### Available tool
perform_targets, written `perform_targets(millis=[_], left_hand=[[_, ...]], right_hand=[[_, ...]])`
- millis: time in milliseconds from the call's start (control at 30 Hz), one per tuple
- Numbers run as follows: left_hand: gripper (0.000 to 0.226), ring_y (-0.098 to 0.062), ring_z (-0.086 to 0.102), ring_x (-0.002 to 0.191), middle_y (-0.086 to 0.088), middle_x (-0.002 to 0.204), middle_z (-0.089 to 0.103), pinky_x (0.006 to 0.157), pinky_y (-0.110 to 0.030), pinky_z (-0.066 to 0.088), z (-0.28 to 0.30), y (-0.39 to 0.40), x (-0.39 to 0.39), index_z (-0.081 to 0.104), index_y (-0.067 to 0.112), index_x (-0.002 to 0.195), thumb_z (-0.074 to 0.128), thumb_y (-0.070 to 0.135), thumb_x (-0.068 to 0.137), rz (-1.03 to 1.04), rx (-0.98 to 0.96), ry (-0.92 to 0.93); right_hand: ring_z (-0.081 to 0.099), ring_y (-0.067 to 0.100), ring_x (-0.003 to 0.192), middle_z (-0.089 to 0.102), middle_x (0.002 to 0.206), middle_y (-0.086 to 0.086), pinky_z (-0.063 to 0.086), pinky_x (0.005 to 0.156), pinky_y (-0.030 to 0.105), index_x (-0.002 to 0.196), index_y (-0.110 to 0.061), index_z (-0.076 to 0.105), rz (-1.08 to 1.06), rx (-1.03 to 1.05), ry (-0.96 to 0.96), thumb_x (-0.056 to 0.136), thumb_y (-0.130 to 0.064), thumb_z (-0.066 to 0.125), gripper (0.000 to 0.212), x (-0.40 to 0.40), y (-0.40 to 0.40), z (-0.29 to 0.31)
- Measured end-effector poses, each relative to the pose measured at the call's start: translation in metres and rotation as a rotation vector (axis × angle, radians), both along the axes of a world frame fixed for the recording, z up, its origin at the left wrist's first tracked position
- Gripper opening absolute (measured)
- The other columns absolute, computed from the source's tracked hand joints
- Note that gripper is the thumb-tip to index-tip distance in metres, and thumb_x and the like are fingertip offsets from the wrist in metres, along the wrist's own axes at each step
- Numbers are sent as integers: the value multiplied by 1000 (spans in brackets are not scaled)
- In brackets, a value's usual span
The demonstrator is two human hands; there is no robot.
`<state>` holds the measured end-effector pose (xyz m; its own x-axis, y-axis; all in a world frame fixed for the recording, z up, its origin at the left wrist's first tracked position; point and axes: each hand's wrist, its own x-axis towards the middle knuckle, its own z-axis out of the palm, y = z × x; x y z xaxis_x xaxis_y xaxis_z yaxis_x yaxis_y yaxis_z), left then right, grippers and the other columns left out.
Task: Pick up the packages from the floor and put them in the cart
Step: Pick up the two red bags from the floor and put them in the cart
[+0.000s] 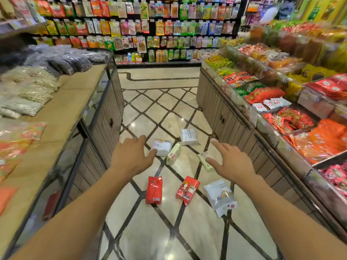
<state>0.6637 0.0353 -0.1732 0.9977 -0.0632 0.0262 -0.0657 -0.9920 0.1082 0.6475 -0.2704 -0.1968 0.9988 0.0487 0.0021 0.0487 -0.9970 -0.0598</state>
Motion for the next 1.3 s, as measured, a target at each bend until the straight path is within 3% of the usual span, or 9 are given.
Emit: perform_targets(millis=[167,267,400,600,700,900,1033,1167,1300], left_hand=[[68,-32,59,126,-10,137,63,96,-44,46,-44,4,67,44,16,153,46,61,102,2,-2,107],[66,-33,61,121,-11,133,65,94,-44,47,-74,2,111,48,14,147,45,62,101,-3,1,169],[82,-35,61,124,-11,135,65,96,-45,47,-118,-11,174,50,14,148,30,67,89,2,0,220],[90,-40,65,117,-17,124,72,94,-49,52,-225,-34,277,56,9,146,28,69,86,45,-38,322],[86,-39,64,118,-15,128,70,92,-48,50,-294,-39,315,55,12,146,30,69,86,124,-69,399],[63,-39,56,127,-15,140,63,101,-48,42,-467,-39,366,47,15,150,52,56,102,184,-154,548],[67,-40,61,121,-14,131,67,98,-50,47,-605,-38,383,42,18,154,56,54,100,204,-183,583],[61,-41,64,114,-13,127,68,92,-50,51,-737,-31,383,46,21,150,55,54,99,169,-195,597],[66,-42,61,123,-15,136,65,96,-55,52,-845,-13,375,46,18,150,50,60,99,174,-145,598]], right_hand=[[45,26,144,44,163,-3,51,100,42,165,-35,28,-43,47,91,101,-71,40,74,62,3,-42],[46,27,144,44,163,-1,51,102,44,165,-34,27,-52,73,146,101,-71,41,75,105,-1,-71],[48,31,143,44,162,4,51,103,45,166,-31,25,-48,88,222,101,-70,41,78,174,-11,-122],[42,32,147,42,164,6,48,108,46,167,-33,21,-85,160,345,102,-66,48,78,281,-20,-225],[40,29,149,38,166,4,45,111,44,168,-35,19,-110,187,427,102,-66,47,78,325,-19,-292],[48,32,141,47,159,4,49,98,46,164,-32,29,-181,269,501,102,-60,51,72,380,-10,-460],[47,31,142,49,157,4,49,97,46,163,-33,30,-275,338,515,101,-58,55,71,400,-9,-593],[48,39,141,48,158,10,46,104,51,164,-29,30,-364,310,583,101,-59,54,74,398,-14,-726],[43,45,144,44,160,20,39,112,52,166,-20,26,-501,322,581,101,-61,53,81,380,-15,-832]])
